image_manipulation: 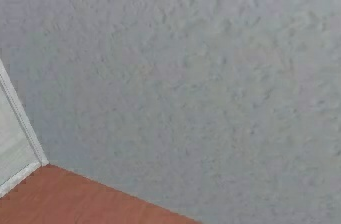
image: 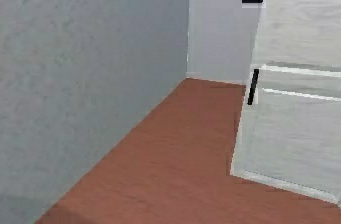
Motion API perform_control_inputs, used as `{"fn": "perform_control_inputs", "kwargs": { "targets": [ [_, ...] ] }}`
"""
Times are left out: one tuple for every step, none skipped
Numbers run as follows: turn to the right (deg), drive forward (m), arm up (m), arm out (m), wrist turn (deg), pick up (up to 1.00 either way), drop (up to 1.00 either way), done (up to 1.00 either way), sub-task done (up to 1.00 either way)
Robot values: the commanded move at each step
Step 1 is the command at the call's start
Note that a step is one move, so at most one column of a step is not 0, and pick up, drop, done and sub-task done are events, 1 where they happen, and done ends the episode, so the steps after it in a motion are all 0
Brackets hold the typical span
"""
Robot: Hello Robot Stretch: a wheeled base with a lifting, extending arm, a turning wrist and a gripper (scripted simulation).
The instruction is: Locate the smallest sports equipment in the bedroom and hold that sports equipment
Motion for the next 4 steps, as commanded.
{"fn": "perform_control_inputs", "kwargs": {
  "targets": [
    [0.0,0.3,0.0,0.0,0.0,0.0,0.0,0.0,0.0],
    [0.0,1.0,0.0,0.0,0.0,0.0,0.0,0.0,0.0],
    [-6.0,0.0,0.0,0.0,0.0,0.0,0.0,0.0,0.0],
    [0.0,0.25,0.0,0.0,0.0,0.0,0.0,0.0,0.0]
  ]
}}
